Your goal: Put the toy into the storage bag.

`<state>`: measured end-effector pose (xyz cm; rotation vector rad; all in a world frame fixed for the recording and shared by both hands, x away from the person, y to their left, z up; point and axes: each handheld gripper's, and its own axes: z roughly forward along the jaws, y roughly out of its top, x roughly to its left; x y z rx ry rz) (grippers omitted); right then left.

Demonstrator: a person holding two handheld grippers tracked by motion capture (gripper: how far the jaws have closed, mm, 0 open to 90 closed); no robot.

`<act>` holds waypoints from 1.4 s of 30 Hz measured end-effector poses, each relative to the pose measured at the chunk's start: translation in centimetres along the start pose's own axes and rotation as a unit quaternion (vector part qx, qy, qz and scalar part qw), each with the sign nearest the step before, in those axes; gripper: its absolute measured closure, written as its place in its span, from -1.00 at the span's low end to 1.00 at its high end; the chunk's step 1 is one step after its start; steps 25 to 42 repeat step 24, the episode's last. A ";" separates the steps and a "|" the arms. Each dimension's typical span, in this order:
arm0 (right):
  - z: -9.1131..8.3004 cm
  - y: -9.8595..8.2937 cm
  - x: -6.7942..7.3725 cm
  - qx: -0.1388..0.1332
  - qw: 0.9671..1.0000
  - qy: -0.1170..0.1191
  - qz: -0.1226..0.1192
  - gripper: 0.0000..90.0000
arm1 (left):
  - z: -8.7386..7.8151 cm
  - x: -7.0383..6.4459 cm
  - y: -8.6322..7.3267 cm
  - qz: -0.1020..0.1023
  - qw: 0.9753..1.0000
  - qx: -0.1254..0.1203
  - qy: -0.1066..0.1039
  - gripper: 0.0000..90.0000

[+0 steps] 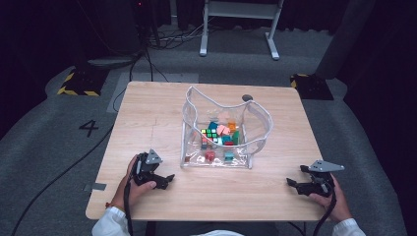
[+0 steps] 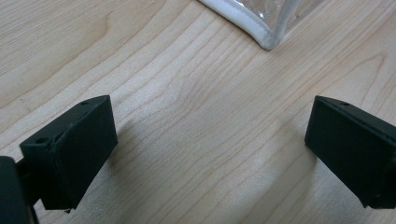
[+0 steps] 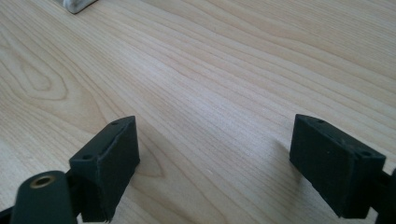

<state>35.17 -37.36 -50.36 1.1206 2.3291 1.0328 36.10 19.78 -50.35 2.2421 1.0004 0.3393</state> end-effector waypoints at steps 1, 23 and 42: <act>0.0 0.0 0.0 0.000 1.000 0.000 0.000 -0.65 | 0.0 0.0 0.0 0.000 1.000 0.000 0.000 -0.95; 0.1 0.0 0.0 -0.001 1.000 0.001 0.001 -0.65 | 0.1 0.1 0.1 0.002 1.000 0.000 -0.002 -0.96; 0.1 0.0 0.0 -0.001 1.000 0.001 0.001 -0.66 | 0.1 0.1 0.1 0.003 1.000 0.001 -0.002 -0.96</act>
